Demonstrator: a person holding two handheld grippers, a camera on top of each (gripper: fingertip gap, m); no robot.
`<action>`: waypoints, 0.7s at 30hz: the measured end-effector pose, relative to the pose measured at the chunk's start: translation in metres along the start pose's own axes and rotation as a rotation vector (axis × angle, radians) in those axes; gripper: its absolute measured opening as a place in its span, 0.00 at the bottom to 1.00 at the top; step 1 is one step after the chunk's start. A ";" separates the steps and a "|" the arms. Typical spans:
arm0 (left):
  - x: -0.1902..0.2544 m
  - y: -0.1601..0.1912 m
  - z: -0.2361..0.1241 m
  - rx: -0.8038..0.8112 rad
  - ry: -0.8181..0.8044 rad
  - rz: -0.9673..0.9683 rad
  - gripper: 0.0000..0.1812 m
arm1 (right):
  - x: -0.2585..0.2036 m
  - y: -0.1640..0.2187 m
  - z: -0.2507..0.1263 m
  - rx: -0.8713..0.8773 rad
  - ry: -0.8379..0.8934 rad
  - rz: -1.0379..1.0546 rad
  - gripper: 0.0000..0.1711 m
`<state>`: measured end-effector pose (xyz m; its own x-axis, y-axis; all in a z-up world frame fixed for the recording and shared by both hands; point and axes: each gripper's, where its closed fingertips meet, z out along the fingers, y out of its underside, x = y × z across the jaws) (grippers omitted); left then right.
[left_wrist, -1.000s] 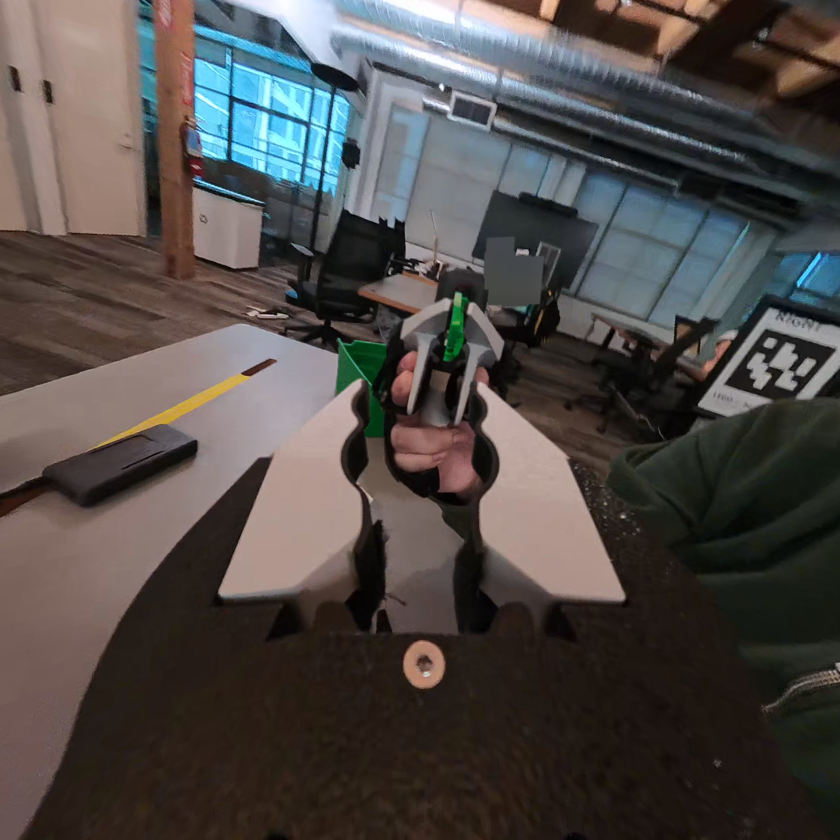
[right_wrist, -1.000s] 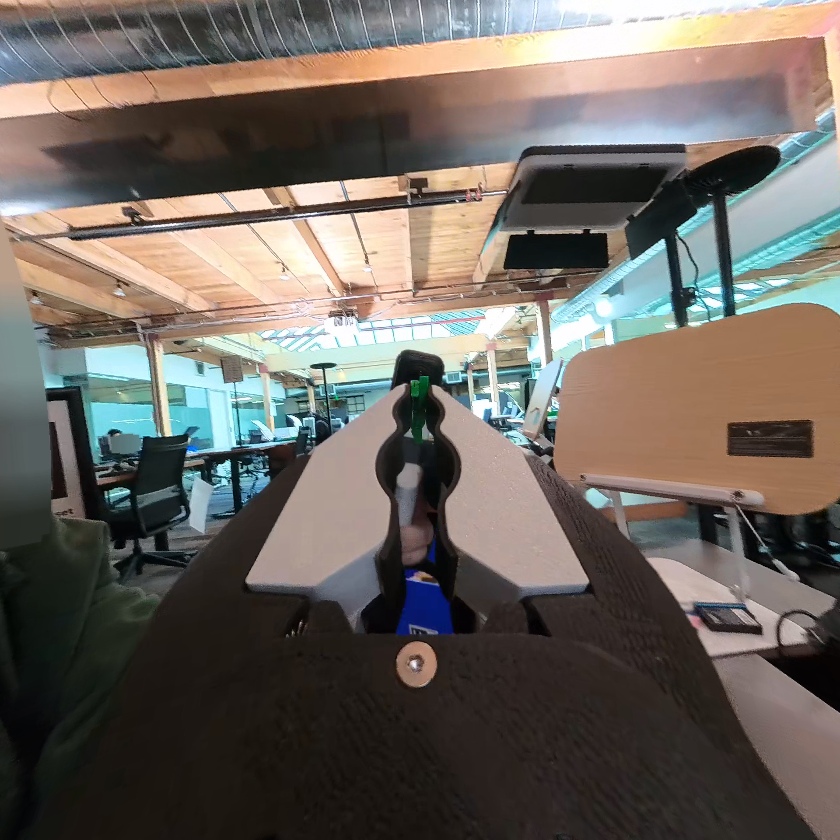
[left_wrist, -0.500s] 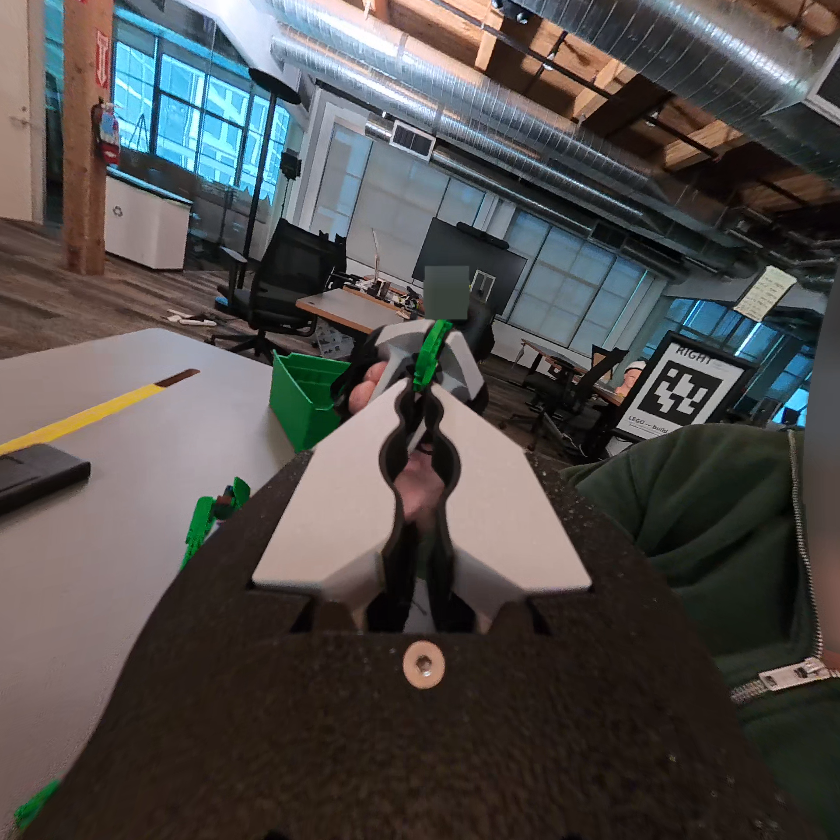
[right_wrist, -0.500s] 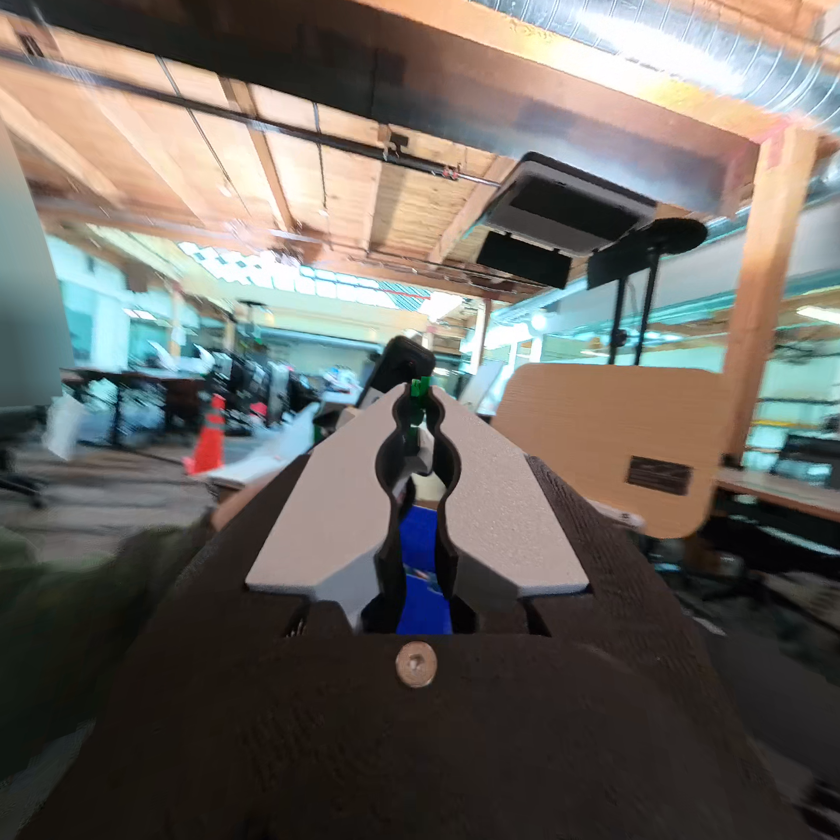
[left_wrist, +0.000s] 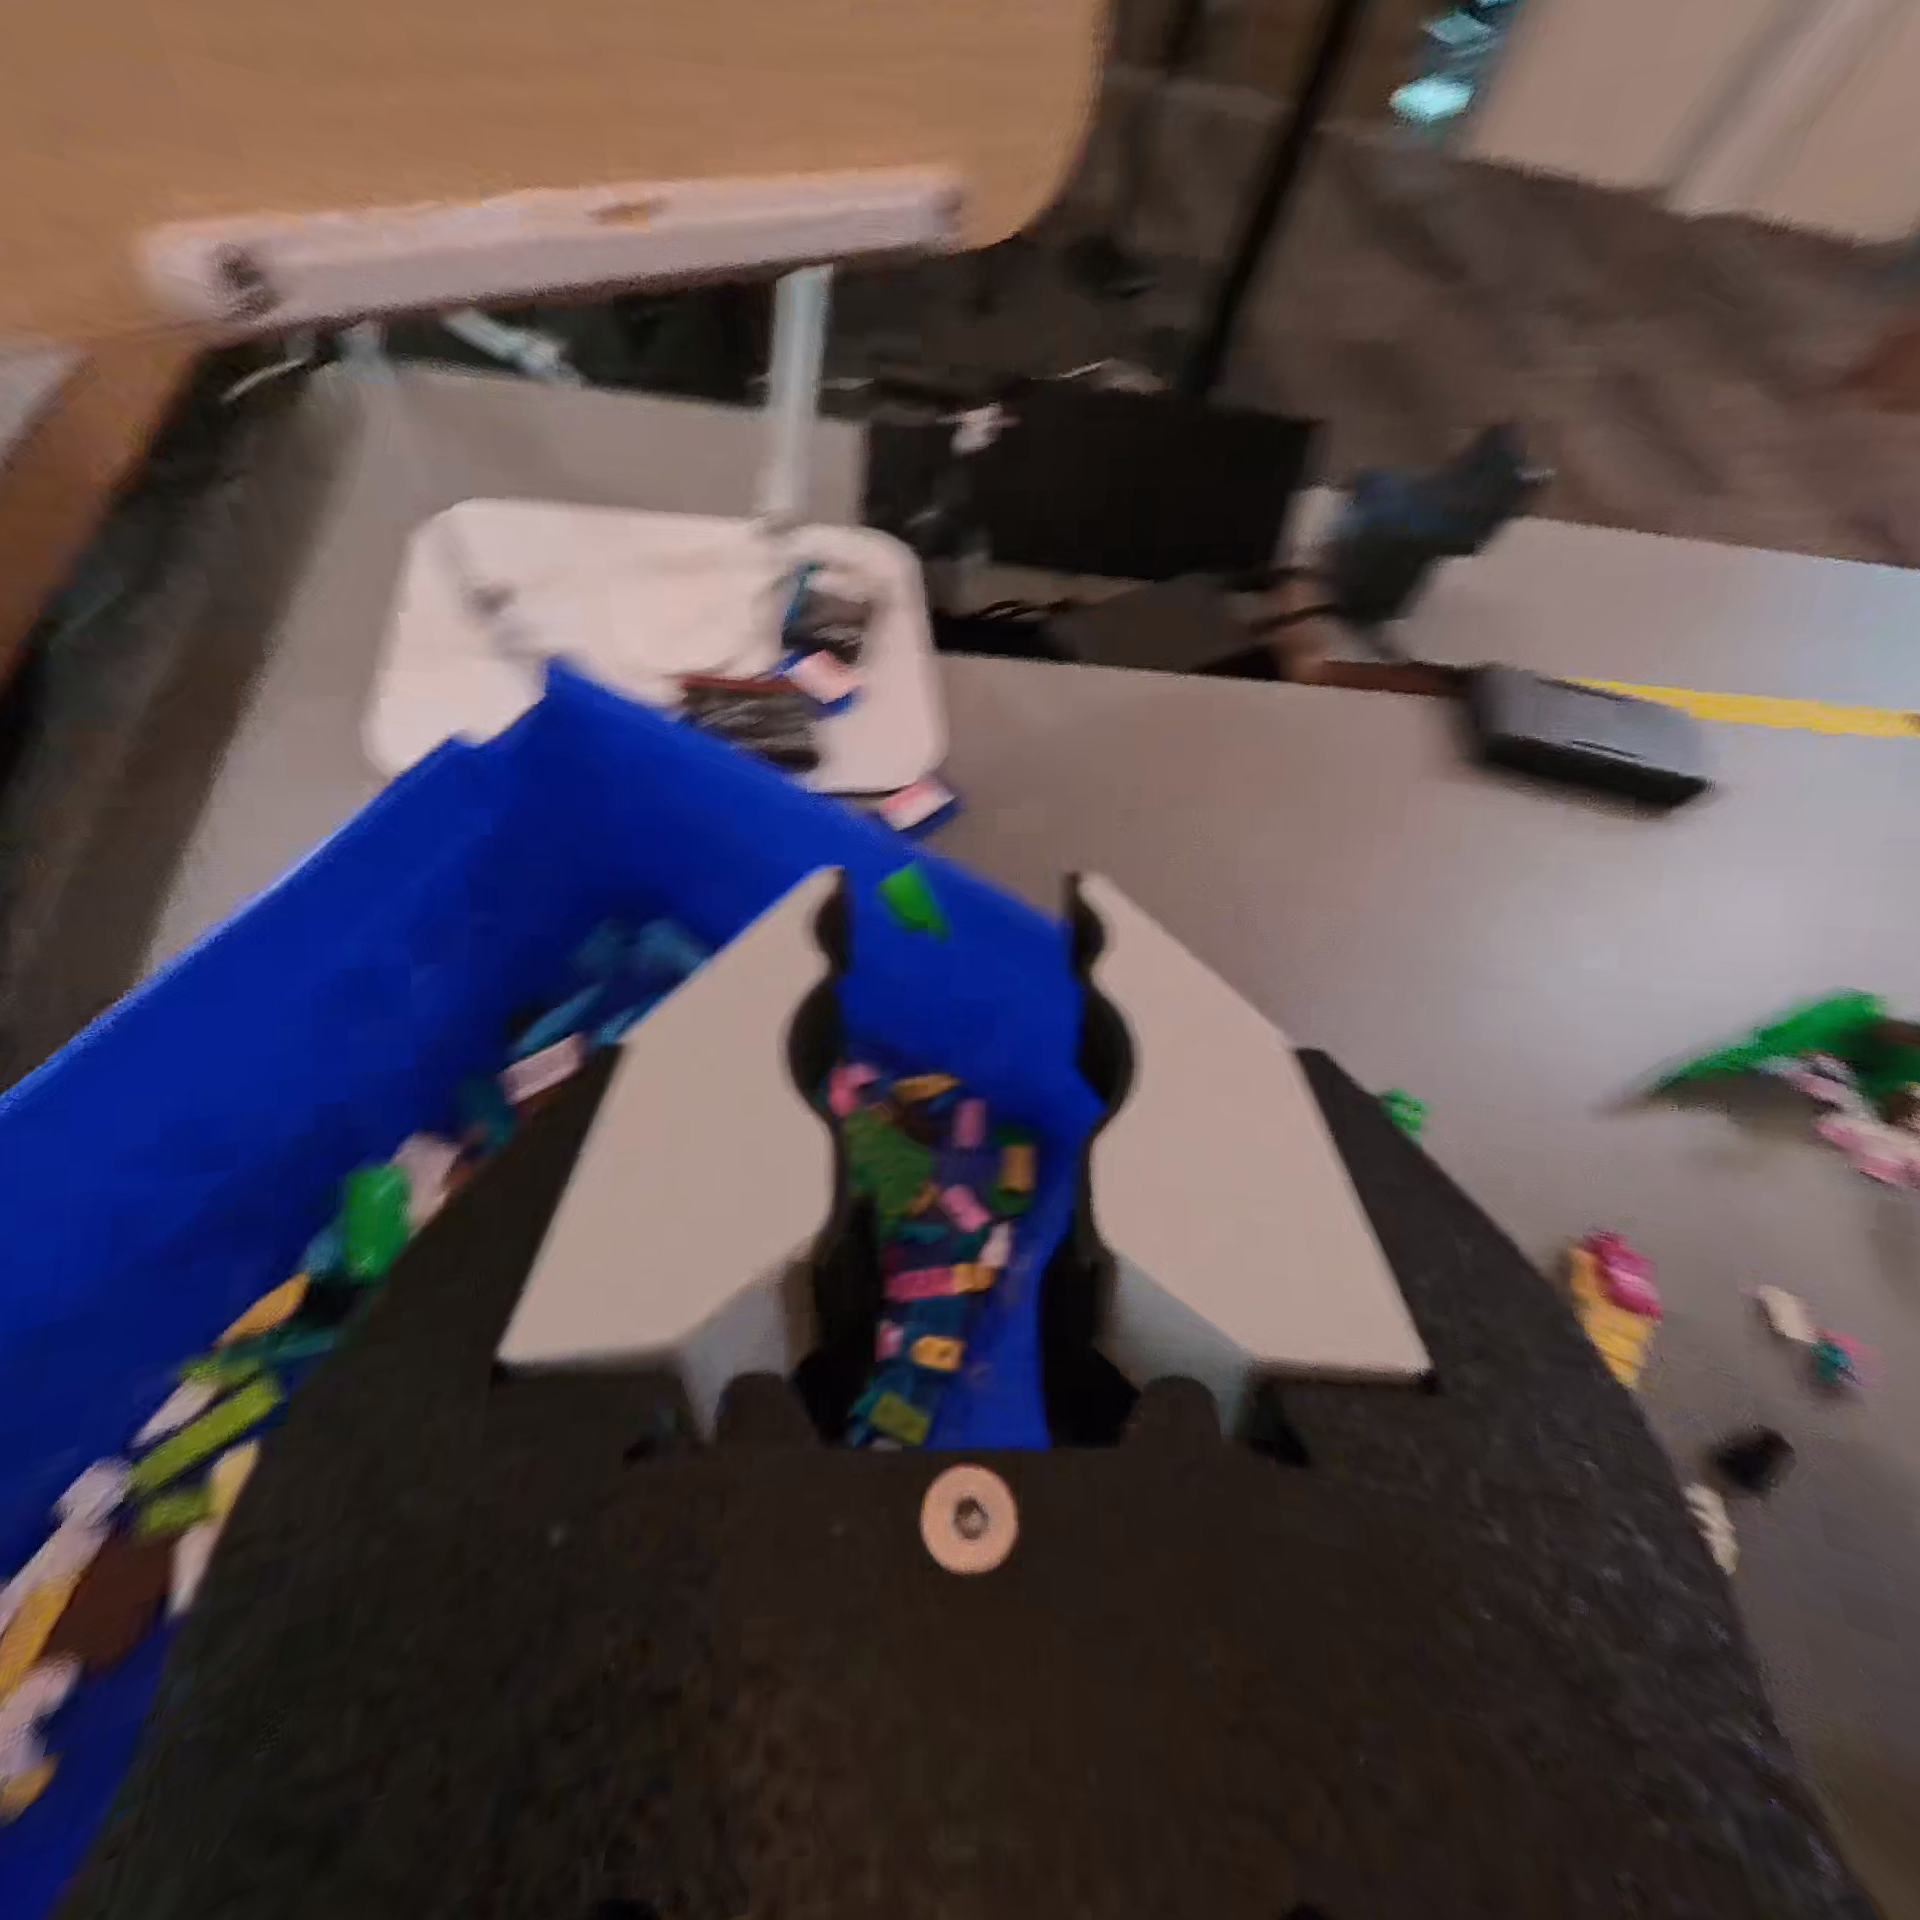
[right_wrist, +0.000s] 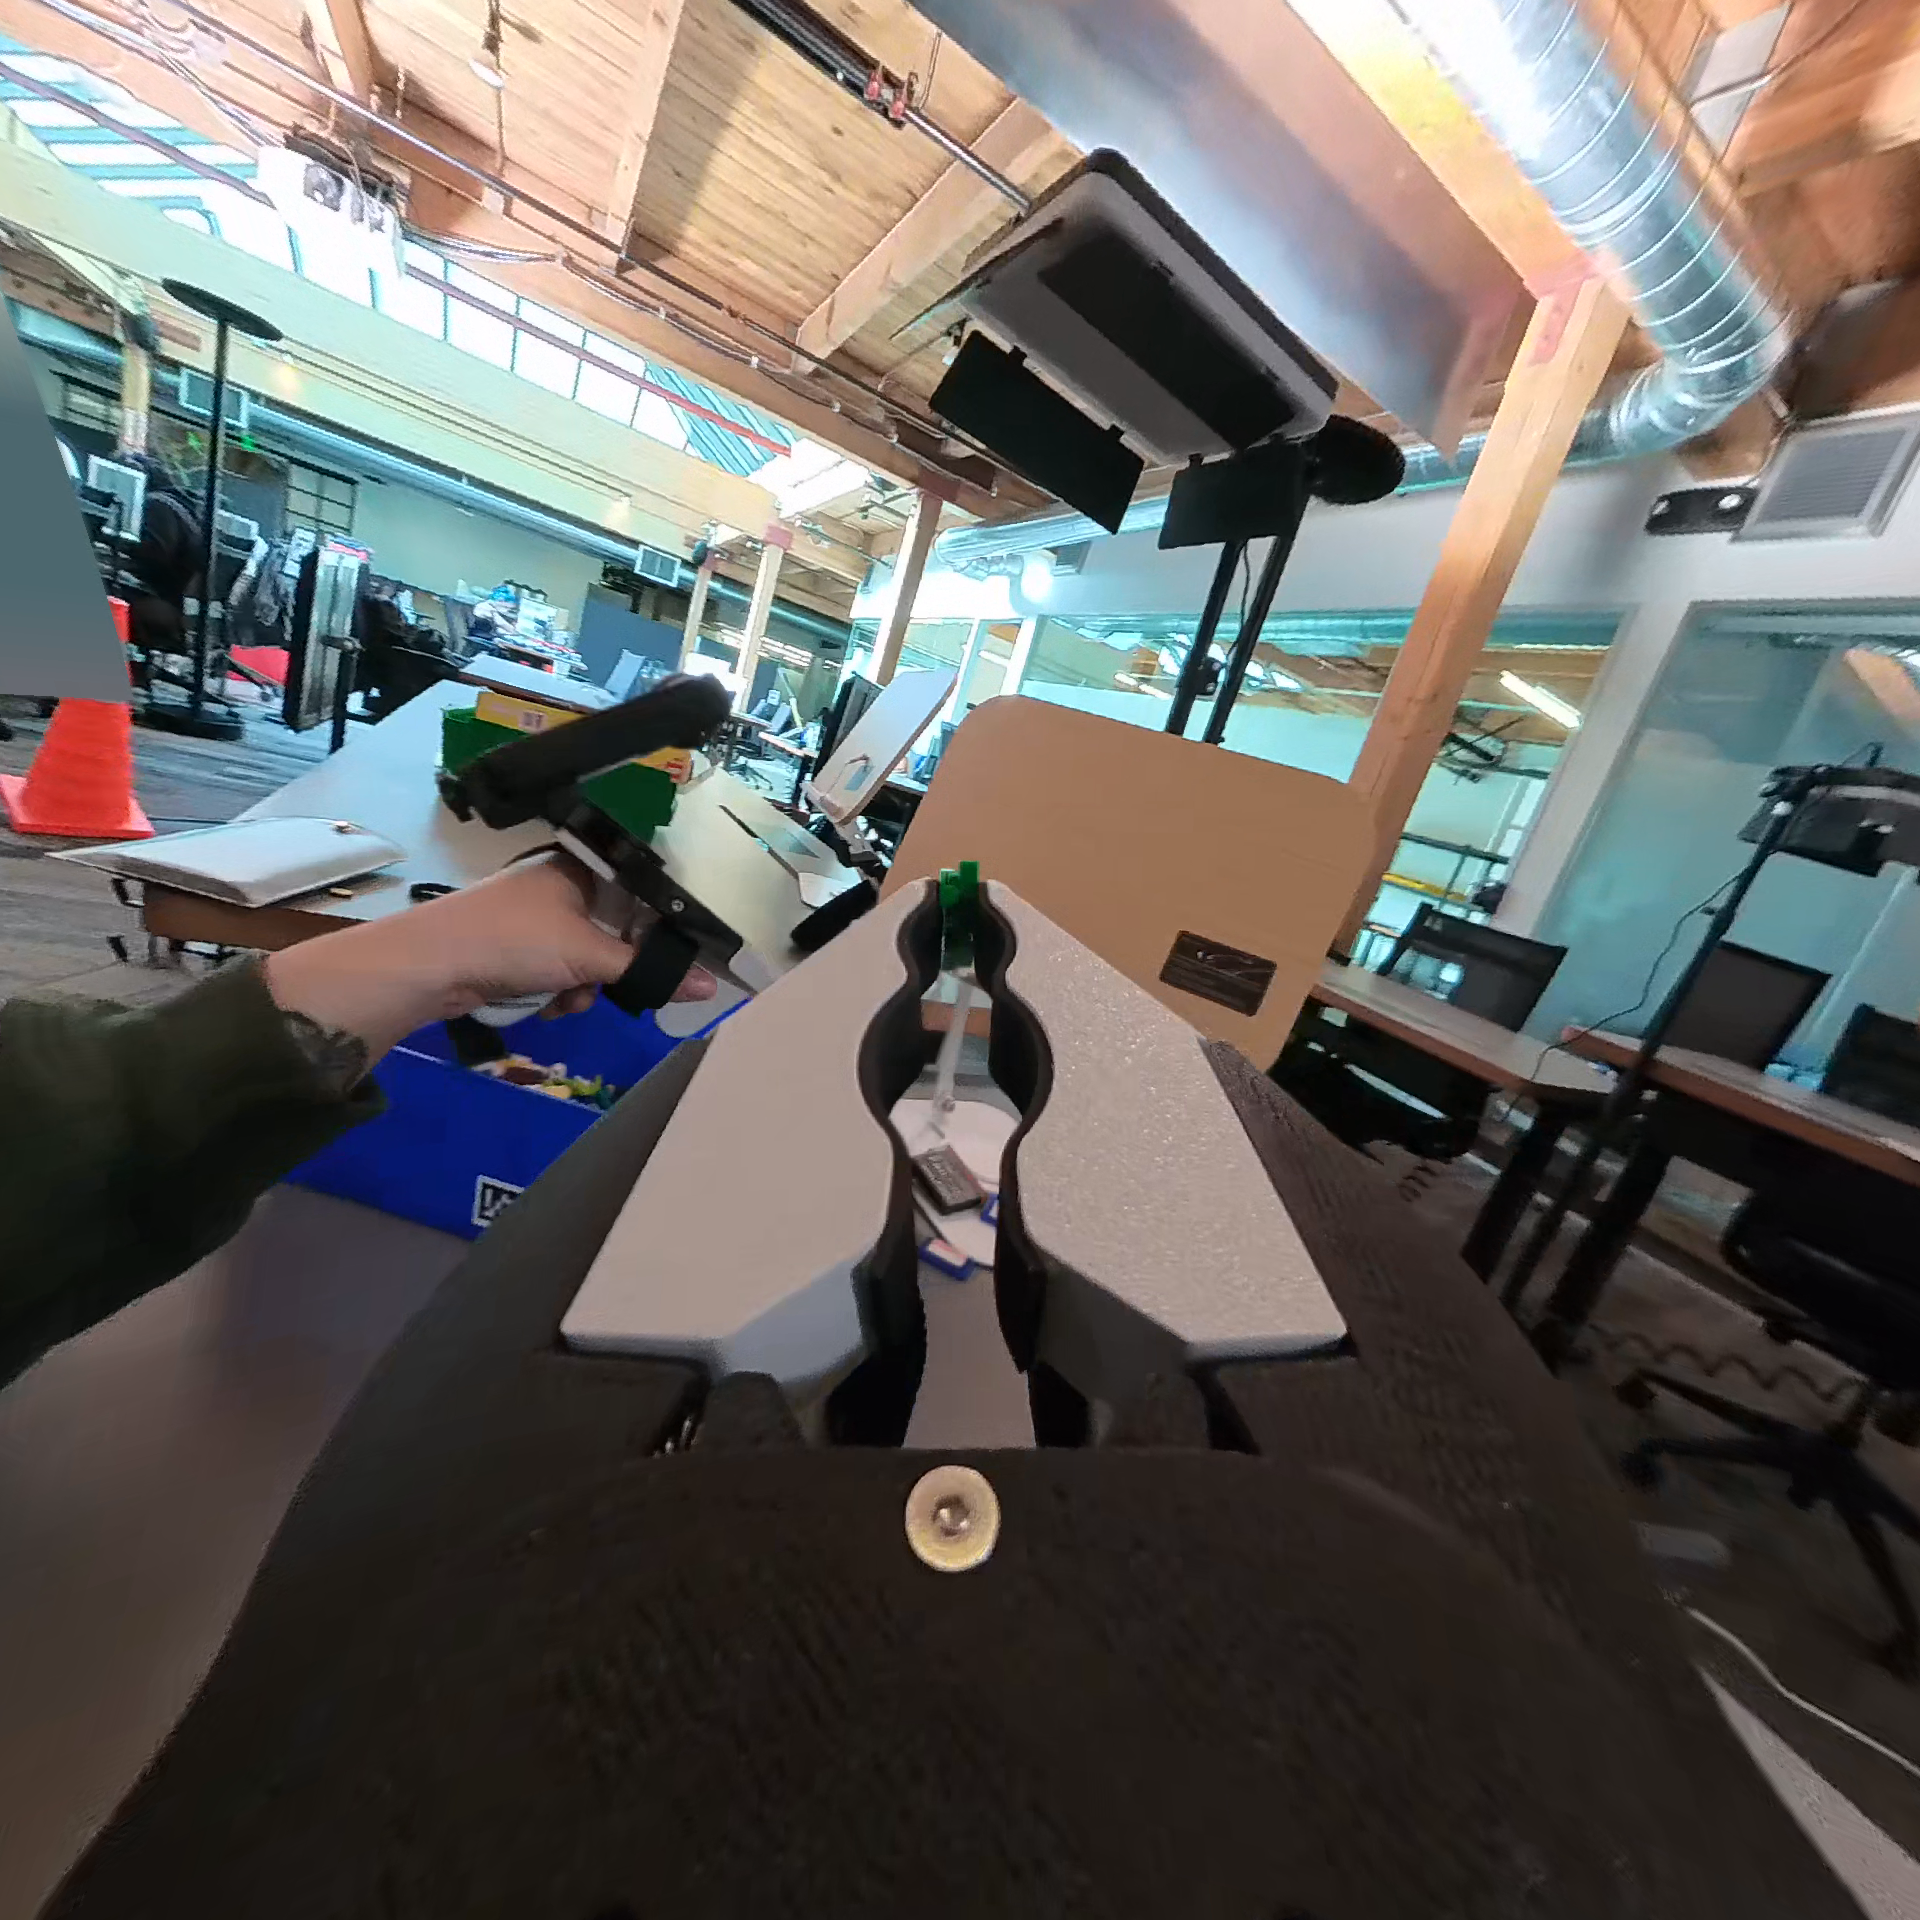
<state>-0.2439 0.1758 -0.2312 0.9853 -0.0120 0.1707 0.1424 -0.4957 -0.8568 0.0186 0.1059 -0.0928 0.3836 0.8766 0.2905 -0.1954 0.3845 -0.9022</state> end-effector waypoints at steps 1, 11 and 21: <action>-0.016 0.006 0.001 -0.028 -0.059 -0.022 0.36 | -0.001 0.001 0.001 -0.002 -0.011 0.014 0.02; 0.100 -0.012 -0.008 0.046 0.441 0.075 0.62 | -0.021 -0.011 0.006 0.080 -0.186 0.275 0.02; 0.270 -0.015 -0.133 0.255 1.396 0.292 0.10 | -0.042 -0.018 0.007 0.080 -0.379 0.463 0.02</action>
<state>0.0070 0.0651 -0.1076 0.1086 -0.9782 0.1769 0.1156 -0.1643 -0.9796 -0.0007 0.0640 -0.0869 -0.1030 0.9945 -0.0201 -0.3385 -0.0540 -0.9394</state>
